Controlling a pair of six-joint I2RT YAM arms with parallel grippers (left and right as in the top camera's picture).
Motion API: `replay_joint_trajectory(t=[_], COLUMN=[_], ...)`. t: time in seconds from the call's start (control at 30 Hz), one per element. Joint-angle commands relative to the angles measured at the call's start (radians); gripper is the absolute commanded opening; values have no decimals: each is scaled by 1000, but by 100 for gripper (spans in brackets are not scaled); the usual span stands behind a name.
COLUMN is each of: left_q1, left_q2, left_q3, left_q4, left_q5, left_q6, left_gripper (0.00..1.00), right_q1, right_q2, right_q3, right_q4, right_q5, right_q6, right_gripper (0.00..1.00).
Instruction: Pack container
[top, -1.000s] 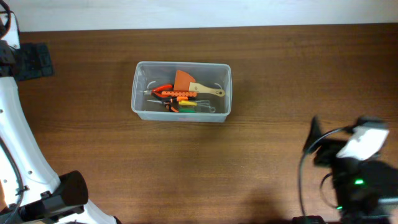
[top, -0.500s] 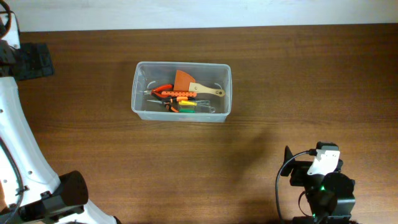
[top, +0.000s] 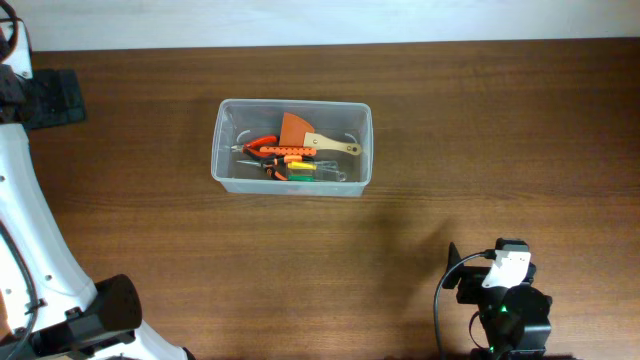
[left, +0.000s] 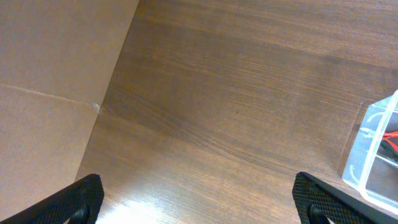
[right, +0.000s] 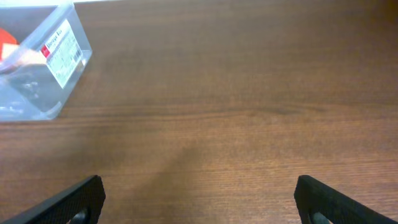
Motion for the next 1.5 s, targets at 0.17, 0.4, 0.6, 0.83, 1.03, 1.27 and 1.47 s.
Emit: replay_joint_trajectory(t=[0.17,0.4,0.6,0.83,1.03,1.27,1.47], left_q1=[6,6,6,6,6,2,-70], left_q2=[3,3,3,2,2,-21,-166], left_q3=[-6,-6,-6,-6,-6,-34,-192], left_q4=[2,2,2,2,2,2,163], left_q5=[3,3,3,3,3,3,-9], left_q6=[-10,-10,-10,-10,-10,-10,-5], left_gripper=[99,99,99,99,99,99,99], right_q1=[-5,-6,-6,-6,-6,-6,-6], right_q2=[-12,-12,-12,-12,-11,-11,-11], right_q3=[-12,-12,-12,-12,-12,-12,-12], right_q4=[38,37,37,37,37,37,37], right_q5=[-6,-6,-6,-6,-6,-6,-6], right_q6=[-3,-3,-3,-3,-3,-3,-3], right_gripper=[98,98,98,98,98,98,99])
